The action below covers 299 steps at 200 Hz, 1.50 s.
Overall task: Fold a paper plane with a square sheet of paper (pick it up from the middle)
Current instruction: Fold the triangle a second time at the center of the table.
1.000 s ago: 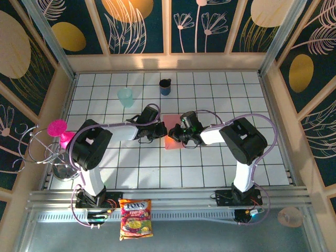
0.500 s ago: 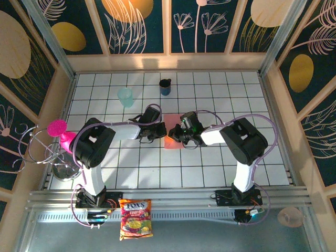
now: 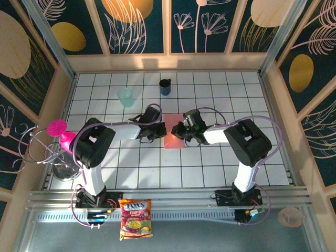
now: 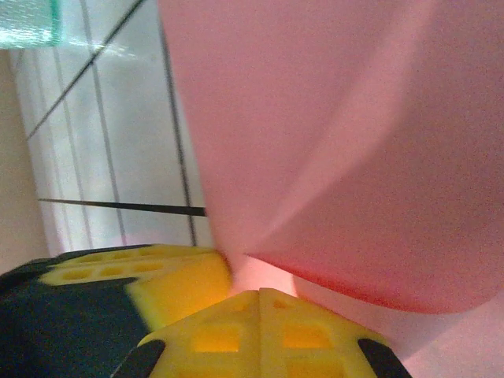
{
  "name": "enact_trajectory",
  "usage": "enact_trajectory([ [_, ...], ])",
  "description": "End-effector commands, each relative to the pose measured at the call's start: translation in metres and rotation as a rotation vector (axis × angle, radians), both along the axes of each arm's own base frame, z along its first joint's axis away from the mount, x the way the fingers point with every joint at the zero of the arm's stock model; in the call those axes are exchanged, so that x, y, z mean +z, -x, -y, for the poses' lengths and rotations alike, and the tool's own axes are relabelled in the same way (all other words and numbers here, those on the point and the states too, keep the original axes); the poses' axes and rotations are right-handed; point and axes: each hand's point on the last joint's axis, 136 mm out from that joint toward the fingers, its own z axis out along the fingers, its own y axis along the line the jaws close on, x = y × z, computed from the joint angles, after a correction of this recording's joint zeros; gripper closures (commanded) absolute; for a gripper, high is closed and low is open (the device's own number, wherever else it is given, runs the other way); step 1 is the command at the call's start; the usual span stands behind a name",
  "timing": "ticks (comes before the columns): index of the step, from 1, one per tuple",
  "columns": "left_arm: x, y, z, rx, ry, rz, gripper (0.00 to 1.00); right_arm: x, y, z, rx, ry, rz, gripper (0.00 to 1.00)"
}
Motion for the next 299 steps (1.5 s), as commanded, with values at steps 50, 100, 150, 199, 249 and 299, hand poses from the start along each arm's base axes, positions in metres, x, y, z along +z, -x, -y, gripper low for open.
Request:
enact_trajectory([
  [50,0.006,0.000,-0.005,-0.012,-0.040,0.001,1.00,-0.046,0.010,0.030,-0.083,0.127,-0.110,1.00],
  [100,0.054,0.010,0.018,-0.046,0.106,0.066,1.00,-0.060,0.020,0.037,-0.111,0.158,-0.182,1.00],
  [150,0.035,0.047,0.031,-0.079,0.192,-0.030,1.00,-0.062,0.022,0.038,-0.118,0.162,-0.212,1.00],
  [199,0.021,0.052,0.037,-0.108,0.166,-0.059,1.00,-0.064,0.022,0.036,-0.114,0.155,-0.226,1.00],
  [249,0.009,0.053,0.039,-0.151,0.104,-0.073,1.00,-0.066,0.024,0.036,-0.114,0.160,-0.233,1.00],
  [299,0.002,0.056,0.035,-0.200,0.048,-0.075,1.00,-0.069,0.025,0.038,-0.115,0.164,-0.243,1.00],
])
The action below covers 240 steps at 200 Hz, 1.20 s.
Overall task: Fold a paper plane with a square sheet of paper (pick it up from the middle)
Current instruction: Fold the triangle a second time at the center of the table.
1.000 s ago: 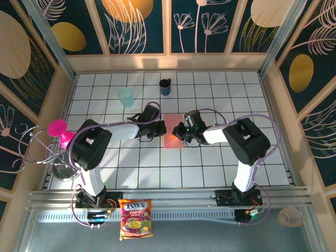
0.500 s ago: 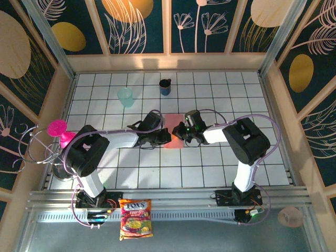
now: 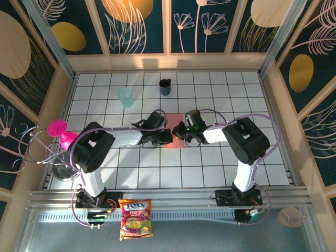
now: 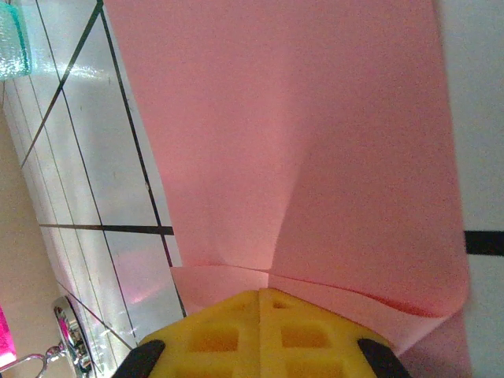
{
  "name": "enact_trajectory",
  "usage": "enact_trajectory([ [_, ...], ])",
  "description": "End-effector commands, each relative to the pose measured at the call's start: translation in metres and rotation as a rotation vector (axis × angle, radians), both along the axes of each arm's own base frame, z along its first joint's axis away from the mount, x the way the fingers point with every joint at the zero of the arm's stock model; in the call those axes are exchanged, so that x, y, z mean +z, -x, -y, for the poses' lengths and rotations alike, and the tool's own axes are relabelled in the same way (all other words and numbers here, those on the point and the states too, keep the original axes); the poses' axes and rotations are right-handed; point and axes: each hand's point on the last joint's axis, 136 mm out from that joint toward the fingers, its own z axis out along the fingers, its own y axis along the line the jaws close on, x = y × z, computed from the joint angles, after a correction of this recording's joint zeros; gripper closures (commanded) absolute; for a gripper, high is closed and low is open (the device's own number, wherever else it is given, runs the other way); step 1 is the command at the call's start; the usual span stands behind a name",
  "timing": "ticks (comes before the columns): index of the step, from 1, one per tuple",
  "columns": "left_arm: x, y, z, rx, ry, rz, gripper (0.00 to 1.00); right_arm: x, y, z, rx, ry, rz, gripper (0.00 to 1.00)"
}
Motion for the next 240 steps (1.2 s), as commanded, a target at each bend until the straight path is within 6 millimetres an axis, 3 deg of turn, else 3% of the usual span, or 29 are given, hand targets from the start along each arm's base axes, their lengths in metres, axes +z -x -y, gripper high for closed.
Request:
enact_trajectory([
  [1,-0.009,0.007,-0.002,-0.052,-0.045,-0.014,1.00,-0.058,0.028,0.033,-0.039,0.167,-0.170,1.00],
  [34,-0.014,0.010,-0.006,-0.063,-0.077,-0.016,1.00,-0.059,0.028,0.033,-0.041,0.169,-0.173,1.00],
  [39,-0.006,0.002,-0.001,-0.062,-0.069,0.006,1.00,-0.060,0.029,0.033,-0.041,0.169,-0.175,1.00],
  [100,-0.025,0.008,-0.022,-0.076,-0.194,-0.004,1.00,-0.064,0.029,0.038,-0.042,0.186,-0.183,1.00],
  [155,-0.030,0.021,-0.037,-0.122,-0.257,-0.019,1.00,-0.071,0.034,0.047,-0.036,0.217,-0.203,1.00],
  [174,-0.039,0.037,-0.054,-0.146,-0.309,-0.052,1.00,-0.071,0.034,0.048,-0.036,0.223,-0.203,1.00],
  [219,-0.037,0.063,-0.079,-0.212,-0.380,-0.086,1.00,-0.070,0.034,0.049,-0.034,0.224,-0.200,1.00],
  [240,-0.027,0.062,-0.087,-0.216,-0.419,-0.063,1.00,-0.069,0.033,0.048,-0.033,0.223,-0.197,1.00],
])
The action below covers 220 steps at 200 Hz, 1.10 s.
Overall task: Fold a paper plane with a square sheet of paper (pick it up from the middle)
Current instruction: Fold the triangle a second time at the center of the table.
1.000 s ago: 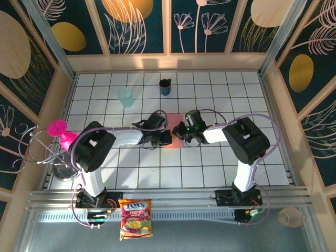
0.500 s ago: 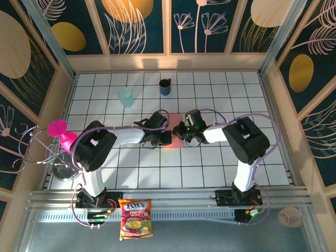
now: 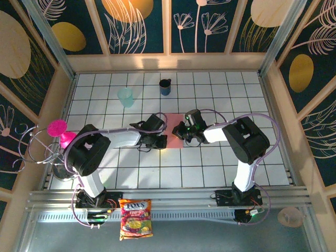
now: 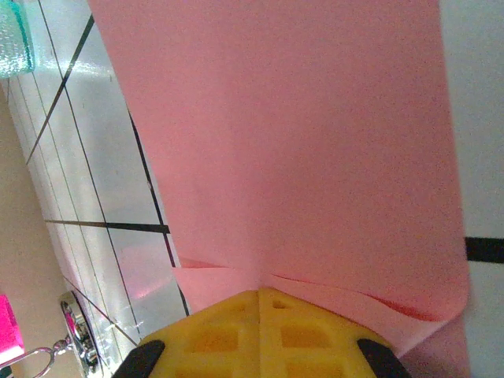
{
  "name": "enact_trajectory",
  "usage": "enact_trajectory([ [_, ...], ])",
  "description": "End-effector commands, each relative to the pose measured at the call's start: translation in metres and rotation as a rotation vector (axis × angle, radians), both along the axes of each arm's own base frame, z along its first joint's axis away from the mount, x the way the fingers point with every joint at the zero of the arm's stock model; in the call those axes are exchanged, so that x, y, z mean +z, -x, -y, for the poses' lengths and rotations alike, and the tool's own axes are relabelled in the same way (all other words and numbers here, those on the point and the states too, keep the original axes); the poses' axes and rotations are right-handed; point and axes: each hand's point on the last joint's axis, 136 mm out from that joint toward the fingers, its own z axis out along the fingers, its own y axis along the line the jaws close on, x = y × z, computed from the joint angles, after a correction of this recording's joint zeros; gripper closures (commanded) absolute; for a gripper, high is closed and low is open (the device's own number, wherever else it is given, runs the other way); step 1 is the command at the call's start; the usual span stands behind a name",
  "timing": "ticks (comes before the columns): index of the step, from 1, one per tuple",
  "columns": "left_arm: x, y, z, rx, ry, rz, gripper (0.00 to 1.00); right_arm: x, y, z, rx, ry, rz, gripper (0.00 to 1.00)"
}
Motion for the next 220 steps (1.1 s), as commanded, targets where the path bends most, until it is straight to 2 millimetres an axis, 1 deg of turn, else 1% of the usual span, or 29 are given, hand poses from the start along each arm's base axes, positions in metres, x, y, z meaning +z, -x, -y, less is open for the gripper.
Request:
enact_trajectory([
  [1,-0.015,0.036,-0.047,-0.033,-0.202,-0.104,1.00,-0.068,0.033,0.047,-0.039,0.235,-0.184,1.00],
  [10,-0.011,0.030,-0.045,-0.027,-0.206,-0.083,1.00,-0.068,0.033,0.047,-0.039,0.234,-0.183,1.00],
  [13,-0.001,0.026,-0.043,-0.022,-0.186,-0.056,1.00,-0.068,0.033,0.047,-0.038,0.234,-0.184,1.00],
  [18,0.006,0.022,-0.039,-0.017,-0.169,-0.036,1.00,-0.067,0.033,0.046,-0.037,0.233,-0.182,1.00],
  [44,0.040,-0.004,-0.010,0.030,-0.016,0.064,1.00,-0.066,0.032,0.045,-0.036,0.228,-0.177,1.00],
  [52,0.046,-0.010,-0.001,0.042,0.032,0.082,1.00,-0.065,0.031,0.045,-0.038,0.225,-0.174,1.00],
  [64,0.050,-0.017,0.008,0.071,0.081,0.092,1.00,-0.063,0.030,0.044,-0.038,0.221,-0.172,1.00],
  [89,0.047,-0.028,0.022,0.109,0.138,0.091,1.00,-0.063,0.030,0.043,-0.035,0.211,-0.171,1.00],
  [100,0.045,-0.031,0.024,0.114,0.143,0.089,1.00,-0.062,0.030,0.042,-0.032,0.206,-0.169,1.00],
  [102,0.036,-0.029,0.024,0.114,0.128,0.074,1.00,-0.062,0.030,0.041,-0.031,0.206,-0.169,1.00],
  [104,0.033,-0.029,0.024,0.115,0.126,0.069,1.00,-0.062,0.030,0.041,-0.031,0.204,-0.169,1.00],
  [106,0.038,-0.034,0.028,0.113,0.139,0.078,1.00,-0.062,0.030,0.041,-0.031,0.203,-0.168,1.00],
  [110,0.039,-0.037,0.031,0.113,0.143,0.081,1.00,-0.061,0.030,0.040,-0.029,0.201,-0.166,1.00],
  [124,0.030,-0.039,0.033,0.119,0.131,0.065,1.00,-0.059,0.029,0.039,-0.027,0.193,-0.165,1.00],
  [149,0.011,-0.036,0.023,0.141,0.066,0.040,1.00,-0.054,0.025,0.037,-0.023,0.183,-0.150,1.00],
  [168,0.002,-0.034,0.013,0.157,0.016,0.036,1.00,-0.048,0.021,0.034,-0.013,0.172,-0.129,1.00],
  [192,-0.006,-0.029,0.002,0.169,-0.022,0.027,1.00,-0.026,0.009,0.027,0.016,0.158,-0.046,1.00],
  [211,-0.010,-0.029,0.001,0.175,-0.035,0.023,1.00,0.001,-0.005,0.018,0.049,0.135,0.039,1.00],
  [214,-0.017,-0.022,-0.005,0.174,-0.051,0.007,1.00,0.005,-0.005,0.016,0.054,0.131,0.050,1.00],
  [220,-0.020,-0.020,-0.006,0.174,-0.057,0.001,1.00,0.014,-0.009,0.013,0.063,0.120,0.076,1.00],
])
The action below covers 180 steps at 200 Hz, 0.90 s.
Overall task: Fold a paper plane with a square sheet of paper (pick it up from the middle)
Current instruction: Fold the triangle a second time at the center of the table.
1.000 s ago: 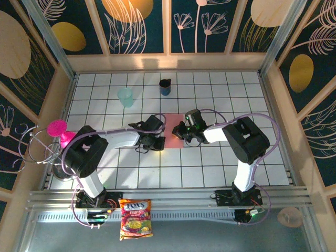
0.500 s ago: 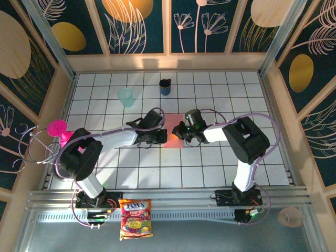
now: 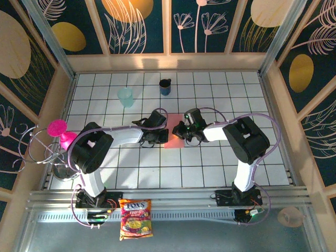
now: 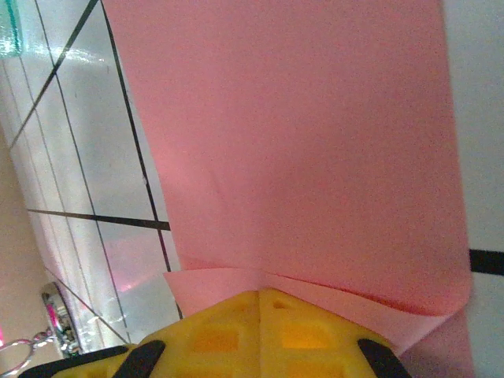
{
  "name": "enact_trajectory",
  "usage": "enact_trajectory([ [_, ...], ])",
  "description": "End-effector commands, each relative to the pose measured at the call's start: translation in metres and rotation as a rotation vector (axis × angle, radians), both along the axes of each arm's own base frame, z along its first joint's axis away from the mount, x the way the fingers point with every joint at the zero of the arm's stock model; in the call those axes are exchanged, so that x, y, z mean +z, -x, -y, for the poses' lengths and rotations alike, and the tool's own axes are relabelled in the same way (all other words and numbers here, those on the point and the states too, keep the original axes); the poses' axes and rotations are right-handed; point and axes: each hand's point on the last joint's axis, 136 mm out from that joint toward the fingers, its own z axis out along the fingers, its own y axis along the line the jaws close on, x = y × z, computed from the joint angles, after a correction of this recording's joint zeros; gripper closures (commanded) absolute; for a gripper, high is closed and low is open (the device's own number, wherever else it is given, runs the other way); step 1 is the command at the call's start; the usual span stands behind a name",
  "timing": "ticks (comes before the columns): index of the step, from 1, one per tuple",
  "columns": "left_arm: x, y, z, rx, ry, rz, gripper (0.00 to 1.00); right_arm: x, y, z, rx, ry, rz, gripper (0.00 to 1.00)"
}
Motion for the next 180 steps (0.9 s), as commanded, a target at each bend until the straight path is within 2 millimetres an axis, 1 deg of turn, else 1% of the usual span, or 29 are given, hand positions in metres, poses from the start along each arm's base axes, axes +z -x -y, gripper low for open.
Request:
enact_trajectory([
  [1,-0.025,0.015,-0.019,0.028,-0.078,-0.063,1.00,0.011,-0.007,0.013,0.010,0.078,0.053,1.00],
  [20,-0.029,0.018,-0.022,0.030,-0.086,-0.070,1.00,0.030,-0.010,0.006,0.040,0.048,0.102,1.00],
  [42,-0.031,0.018,-0.022,0.028,-0.088,-0.072,1.00,0.033,-0.001,-0.002,0.071,0.033,0.106,1.00],
  [77,-0.031,0.018,-0.022,0.027,-0.088,-0.073,1.00,0.024,0.017,-0.013,0.108,0.030,0.075,1.00],
  [117,-0.025,0.015,-0.020,0.029,-0.080,-0.059,1.00,0.005,0.026,-0.013,0.106,0.041,0.021,1.00],
  [141,-0.015,0.012,-0.016,0.027,-0.058,-0.042,1.00,-0.008,0.029,-0.009,0.094,0.071,-0.007,1.00],
  [161,-0.001,0.011,-0.008,0.018,0.010,-0.017,1.00,-0.017,0.031,-0.005,0.084,0.088,-0.029,1.00],
  [180,0.010,0.014,0.002,-0.001,0.087,-0.005,1.00,-0.023,0.033,-0.002,0.076,0.101,-0.042,1.00],
])
